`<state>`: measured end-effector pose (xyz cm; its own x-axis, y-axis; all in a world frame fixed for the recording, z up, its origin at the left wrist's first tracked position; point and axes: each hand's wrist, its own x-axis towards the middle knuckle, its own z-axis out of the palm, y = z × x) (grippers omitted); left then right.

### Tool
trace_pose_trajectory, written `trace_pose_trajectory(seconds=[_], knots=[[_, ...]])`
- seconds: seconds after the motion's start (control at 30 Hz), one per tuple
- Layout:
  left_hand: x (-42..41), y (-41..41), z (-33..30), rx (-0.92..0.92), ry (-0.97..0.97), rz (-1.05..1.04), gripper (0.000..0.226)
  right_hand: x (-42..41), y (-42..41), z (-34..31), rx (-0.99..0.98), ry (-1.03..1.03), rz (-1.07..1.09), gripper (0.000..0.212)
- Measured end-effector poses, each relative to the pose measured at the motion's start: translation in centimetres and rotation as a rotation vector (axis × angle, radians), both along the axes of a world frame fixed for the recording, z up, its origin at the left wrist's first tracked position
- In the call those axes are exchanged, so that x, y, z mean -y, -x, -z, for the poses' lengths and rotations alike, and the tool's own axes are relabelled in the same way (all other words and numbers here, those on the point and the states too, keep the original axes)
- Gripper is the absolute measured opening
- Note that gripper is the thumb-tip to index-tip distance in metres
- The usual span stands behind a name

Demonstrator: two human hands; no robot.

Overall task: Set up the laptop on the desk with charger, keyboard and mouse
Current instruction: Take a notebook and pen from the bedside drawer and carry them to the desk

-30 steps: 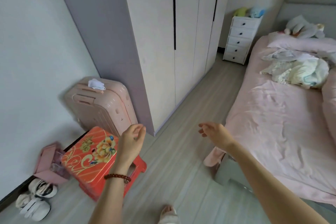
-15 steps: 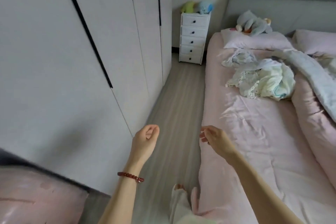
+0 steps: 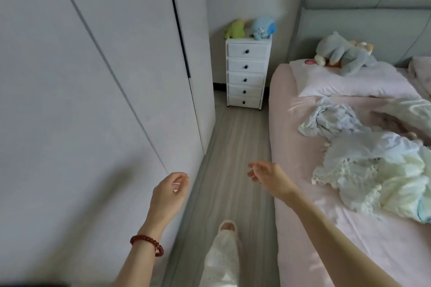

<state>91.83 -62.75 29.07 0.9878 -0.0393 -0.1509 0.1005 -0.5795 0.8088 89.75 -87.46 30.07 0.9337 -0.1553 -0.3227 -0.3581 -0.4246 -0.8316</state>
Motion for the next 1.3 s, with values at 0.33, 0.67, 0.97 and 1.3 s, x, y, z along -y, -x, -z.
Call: trace_pose_trajectory(seconds=[0.33,0.67,0.97,1.3], knots=[[16.1,-34.3,-1.4,0.085,-0.061,0.239,0.021,12.9,-29.5,-2.1,-0.009,0.194,0.041,0.033],[34.6,-60.3,1.5,0.086,-0.117,0.454,0.024,29.4,-53.8,1.6,-0.047,0.203,0.177,0.031],[43.0,-81.3,3.5,0.166,-0.3,0.219,0.02,37.8,-76.7,3.2,-0.07,0.282,0.084,0.035],[52.6,-101.5,16.2,-0.156,-0.494,0.364,0.043,44.0,-95.1,12.8,-0.187,0.534,0.024,0.054]])
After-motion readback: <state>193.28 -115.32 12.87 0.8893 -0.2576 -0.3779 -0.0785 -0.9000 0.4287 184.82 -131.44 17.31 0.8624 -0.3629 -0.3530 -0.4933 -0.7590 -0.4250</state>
